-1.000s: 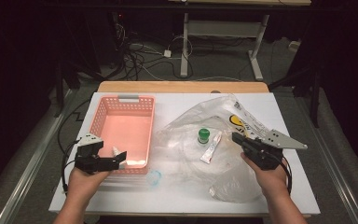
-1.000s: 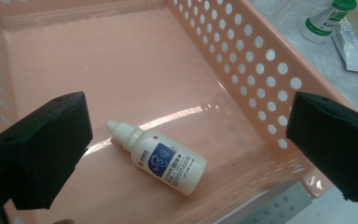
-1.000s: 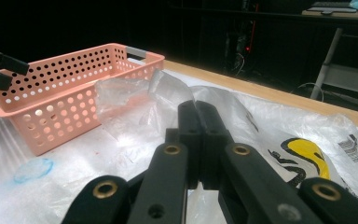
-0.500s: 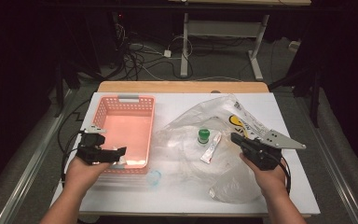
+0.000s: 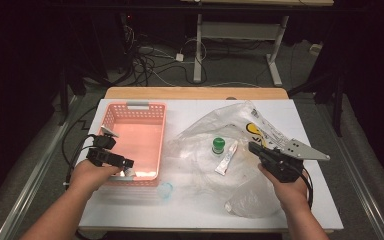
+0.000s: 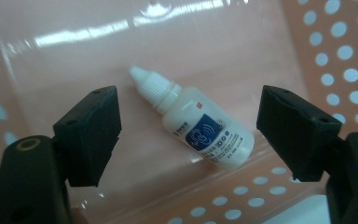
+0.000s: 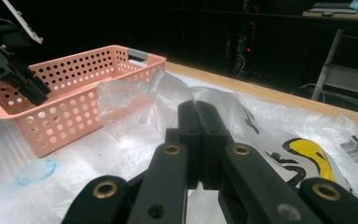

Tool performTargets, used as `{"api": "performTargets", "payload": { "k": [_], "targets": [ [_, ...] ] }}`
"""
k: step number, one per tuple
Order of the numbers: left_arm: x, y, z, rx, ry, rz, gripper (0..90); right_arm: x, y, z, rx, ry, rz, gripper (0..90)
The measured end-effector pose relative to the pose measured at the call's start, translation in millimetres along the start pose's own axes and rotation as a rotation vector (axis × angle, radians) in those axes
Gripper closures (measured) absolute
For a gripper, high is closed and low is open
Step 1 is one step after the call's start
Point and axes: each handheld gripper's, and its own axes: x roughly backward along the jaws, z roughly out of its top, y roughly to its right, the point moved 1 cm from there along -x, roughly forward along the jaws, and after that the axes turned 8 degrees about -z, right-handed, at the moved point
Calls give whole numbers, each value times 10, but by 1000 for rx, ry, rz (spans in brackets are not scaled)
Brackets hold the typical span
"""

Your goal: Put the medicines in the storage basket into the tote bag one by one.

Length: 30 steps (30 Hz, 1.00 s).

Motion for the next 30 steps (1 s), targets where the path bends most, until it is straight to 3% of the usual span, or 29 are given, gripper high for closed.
{"api": "performTargets", "payload": {
  "k": [3, 9, 13, 24, 30],
  "targets": [
    [-33, 9, 52, 0, -50, 16, 242, -3, 3, -4, -1, 0, -3, 900],
    [-106, -25, 155, 51, -130, -8, 307, 10, 9, 3, -4, 2, -5, 900],
    [-164, -29, 223, 74, -175, 5, 363, 12, 18, 3, -1, 3, -2, 900],
    [-305, 68, 330, -12, -280, 64, 541, -3, 17, -9, -4, -3, -4, 900],
    [-311, 90, 312, -41, -278, 57, 563, -1, 16, -8, -3, -4, -5, 900]
  ]
}}
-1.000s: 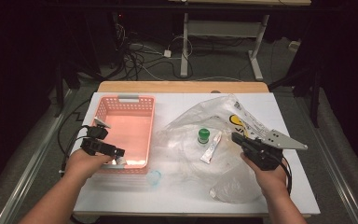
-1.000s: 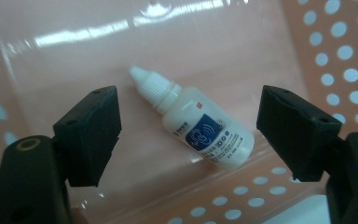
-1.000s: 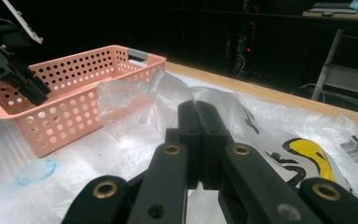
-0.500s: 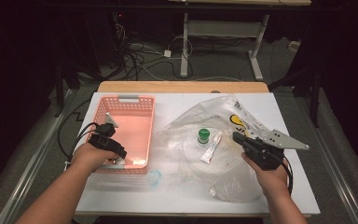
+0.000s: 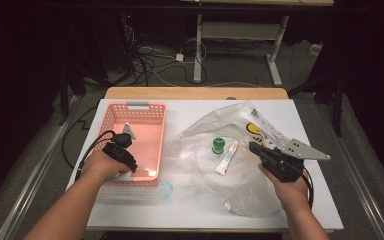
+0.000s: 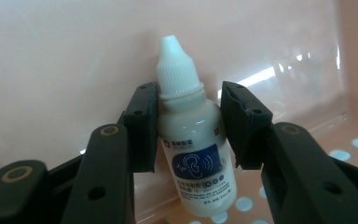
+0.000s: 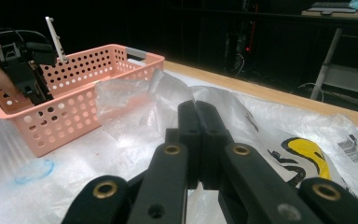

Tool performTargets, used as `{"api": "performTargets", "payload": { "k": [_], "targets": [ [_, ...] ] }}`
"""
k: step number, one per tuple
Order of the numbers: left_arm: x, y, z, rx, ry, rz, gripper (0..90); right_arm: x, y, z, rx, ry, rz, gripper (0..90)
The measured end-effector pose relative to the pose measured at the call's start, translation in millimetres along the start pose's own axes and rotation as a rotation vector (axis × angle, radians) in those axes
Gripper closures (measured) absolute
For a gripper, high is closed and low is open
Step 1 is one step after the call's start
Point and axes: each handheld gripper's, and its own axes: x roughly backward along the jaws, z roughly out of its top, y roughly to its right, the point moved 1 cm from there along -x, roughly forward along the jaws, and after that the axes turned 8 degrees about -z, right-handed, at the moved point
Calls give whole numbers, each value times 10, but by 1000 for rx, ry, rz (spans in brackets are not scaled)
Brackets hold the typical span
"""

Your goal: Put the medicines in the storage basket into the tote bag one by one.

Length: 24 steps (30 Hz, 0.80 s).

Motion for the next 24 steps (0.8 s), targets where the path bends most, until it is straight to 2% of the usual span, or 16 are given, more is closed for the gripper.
{"api": "performTargets", "payload": {
  "k": [3, 6, 11, 15, 18, 21, 24],
  "targets": [
    [12, 14, -12, -17, 16, 3, 568, 2, -4, -1, 2, -2, 2, 900],
    [49, 20, -34, -25, 63, 16, 572, 1, 1, 1, 5, 2, 1, 900],
    [99, 40, -89, -60, 132, 2, 574, -2, 0, -2, 4, 0, 2, 900],
    [152, 71, -161, -105, 221, -12, 575, -7, -6, -3, 4, -1, 1, 900],
    [184, 75, -220, -129, 278, 1, 576, -9, -3, -5, 5, -2, 0, 900],
    [212, 117, -274, -178, 334, 14, 577, -13, -9, -10, 6, -4, -1, 900],
    [226, 171, -331, -222, 395, 49, 577, -13, -15, -13, 3, -7, 0, 900]
  ]
}}
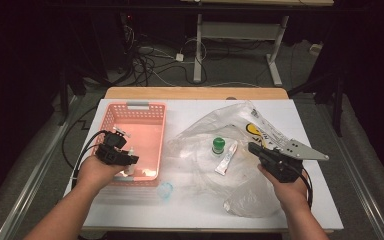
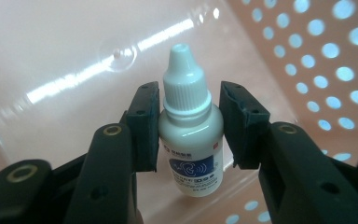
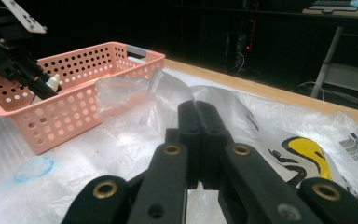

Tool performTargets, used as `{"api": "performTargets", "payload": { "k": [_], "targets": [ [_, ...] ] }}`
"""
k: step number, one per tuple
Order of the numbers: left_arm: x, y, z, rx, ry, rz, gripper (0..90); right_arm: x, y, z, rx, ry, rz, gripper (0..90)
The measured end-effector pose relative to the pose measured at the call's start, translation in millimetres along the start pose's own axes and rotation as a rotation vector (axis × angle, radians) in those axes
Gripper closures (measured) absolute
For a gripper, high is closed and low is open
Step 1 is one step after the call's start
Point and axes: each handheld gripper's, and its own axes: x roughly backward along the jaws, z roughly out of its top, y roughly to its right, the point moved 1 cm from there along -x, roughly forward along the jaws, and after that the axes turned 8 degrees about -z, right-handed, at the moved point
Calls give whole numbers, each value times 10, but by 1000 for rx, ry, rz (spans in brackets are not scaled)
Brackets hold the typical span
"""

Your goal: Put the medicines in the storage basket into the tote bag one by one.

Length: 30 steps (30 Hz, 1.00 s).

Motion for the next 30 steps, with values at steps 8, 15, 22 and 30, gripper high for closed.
{"api": "performTargets", "payload": {
  "k": [8, 15, 22, 30],
  "targets": [
    [89, 128, -76, -50, 165, -26, 578, -8, 2, -7, 1, 1, 3, 900],
    [78, 256, -102, -96, 246, -29, 577, -10, 0, -12, 3, -1, 3, 900],
    [112, 334, -110, -112, 332, -43, 578, -17, -1, -18, -1, -2, 4, 900],
    [230, 472, -30, -143, 399, -75, 578, -18, -1, -13, 3, 1, 6, 900]
  ]
}}
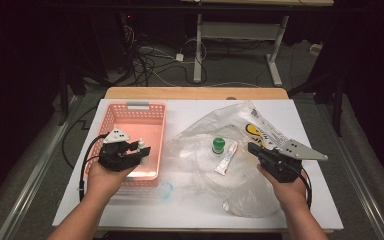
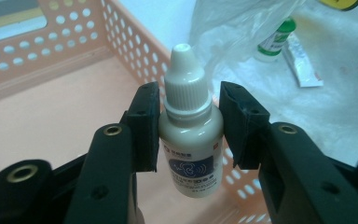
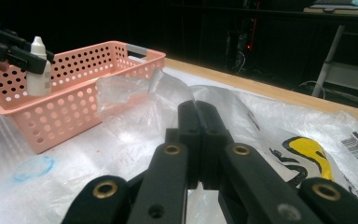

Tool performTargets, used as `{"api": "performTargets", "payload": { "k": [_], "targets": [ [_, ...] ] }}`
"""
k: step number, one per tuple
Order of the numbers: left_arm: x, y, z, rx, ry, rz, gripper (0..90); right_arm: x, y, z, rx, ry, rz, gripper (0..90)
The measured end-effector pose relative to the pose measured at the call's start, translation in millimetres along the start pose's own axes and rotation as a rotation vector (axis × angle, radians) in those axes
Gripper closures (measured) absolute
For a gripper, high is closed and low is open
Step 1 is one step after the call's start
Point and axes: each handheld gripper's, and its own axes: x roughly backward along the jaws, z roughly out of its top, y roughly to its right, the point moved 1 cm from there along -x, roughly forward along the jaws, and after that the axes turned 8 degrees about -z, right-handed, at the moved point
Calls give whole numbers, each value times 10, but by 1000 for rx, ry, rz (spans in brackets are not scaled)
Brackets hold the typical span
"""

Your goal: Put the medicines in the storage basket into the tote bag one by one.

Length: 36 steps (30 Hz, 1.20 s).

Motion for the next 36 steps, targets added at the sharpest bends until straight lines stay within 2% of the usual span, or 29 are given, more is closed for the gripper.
{"api": "performTargets", "payload": {
  "k": [7, 13, 21, 25, 30, 36],
  "targets": [
    [-34, 203, 108, -51, 30, -42, 578, 3, -2, 1, 0, 0, -1, 900],
    [-174, 427, 199, -90, 40, -90, 578, 2, -7, 7, 3, 3, -1, 900],
    [-461, 769, 330, -157, 31, -143, 578, -26, -24, 23, -5, 4, 2, 900],
    [-659, 923, 336, -190, 3, -168, 577, -52, -21, 6, -5, -4, 4, 900],
    [-895, 1065, 369, -208, -9, -204, 577, -67, -32, 8, 4, -3, 5, 900],
    [-1164, 1184, 424, -208, -8, -234, 577, -30, -17, 5, -7, 5, 4, 900]
  ]
}}
